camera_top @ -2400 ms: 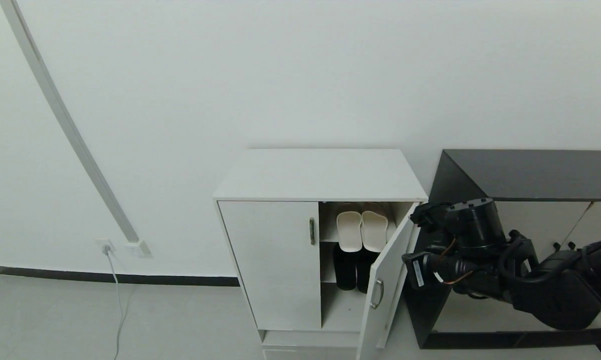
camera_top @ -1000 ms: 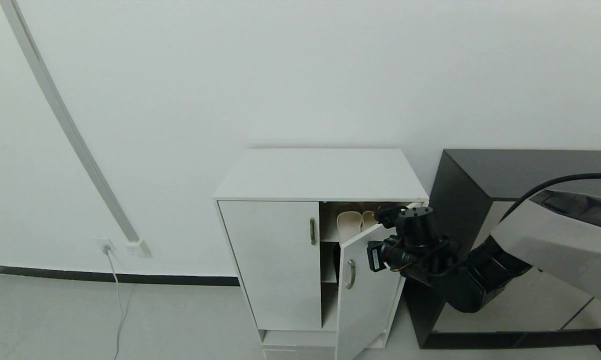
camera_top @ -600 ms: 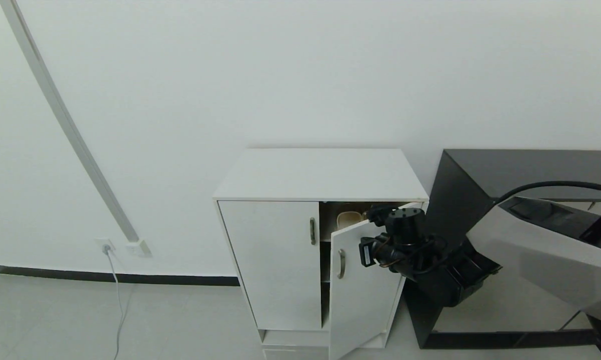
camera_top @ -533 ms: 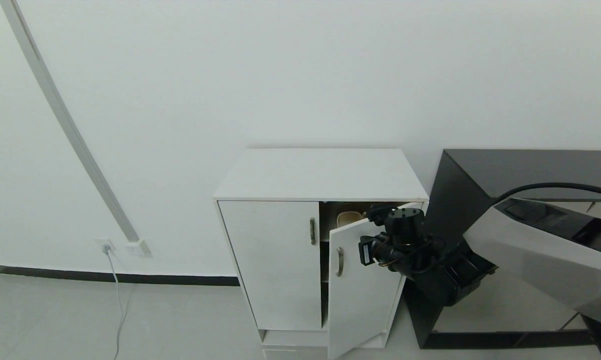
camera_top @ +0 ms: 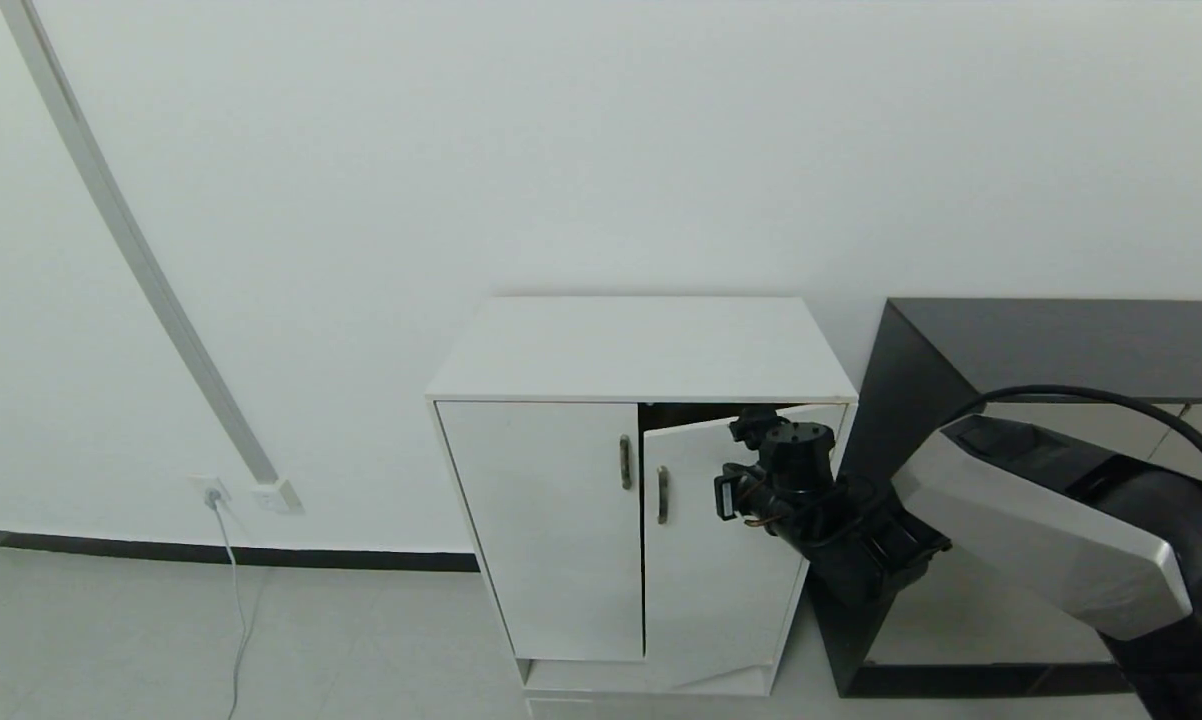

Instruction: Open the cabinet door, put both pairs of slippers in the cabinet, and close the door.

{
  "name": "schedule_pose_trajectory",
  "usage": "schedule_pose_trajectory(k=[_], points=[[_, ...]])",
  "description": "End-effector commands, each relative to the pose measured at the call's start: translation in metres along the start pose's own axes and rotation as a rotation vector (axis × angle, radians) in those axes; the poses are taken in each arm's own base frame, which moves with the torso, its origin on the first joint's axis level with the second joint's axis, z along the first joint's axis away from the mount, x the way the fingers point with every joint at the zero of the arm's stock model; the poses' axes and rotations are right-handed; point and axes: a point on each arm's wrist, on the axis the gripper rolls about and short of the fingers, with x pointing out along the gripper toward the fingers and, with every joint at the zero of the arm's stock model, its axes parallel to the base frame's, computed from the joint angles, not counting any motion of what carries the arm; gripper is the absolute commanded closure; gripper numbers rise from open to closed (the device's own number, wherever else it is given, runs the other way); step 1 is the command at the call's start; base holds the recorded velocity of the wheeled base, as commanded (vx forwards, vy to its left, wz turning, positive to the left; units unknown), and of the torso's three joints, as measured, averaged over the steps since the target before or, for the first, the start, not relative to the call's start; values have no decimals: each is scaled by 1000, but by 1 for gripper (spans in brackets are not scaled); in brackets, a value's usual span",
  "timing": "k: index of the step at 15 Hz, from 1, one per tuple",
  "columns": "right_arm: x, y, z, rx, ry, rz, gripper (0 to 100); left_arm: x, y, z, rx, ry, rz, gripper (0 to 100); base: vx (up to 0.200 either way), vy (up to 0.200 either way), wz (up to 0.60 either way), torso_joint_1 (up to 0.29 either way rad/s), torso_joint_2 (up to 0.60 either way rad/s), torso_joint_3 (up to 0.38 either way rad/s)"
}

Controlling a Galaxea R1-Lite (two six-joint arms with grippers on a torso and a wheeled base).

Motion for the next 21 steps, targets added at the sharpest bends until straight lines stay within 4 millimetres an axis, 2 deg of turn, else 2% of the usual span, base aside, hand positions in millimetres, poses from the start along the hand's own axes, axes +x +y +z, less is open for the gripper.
schedule_pose_trajectory(k=[1,11,21], points=[[6,1,-3,1,-5,1,100,0,0,0,0,1,2,100,0,0,0,0,0,0],[27,-5,3,15,-64,-16,100,0,0,0,0,1,0,100,0,0,0,0,0,0],[36,-8,5,15,-78,-27,100,0,0,0,0,0,2,100,0,0,0,0,0,0]])
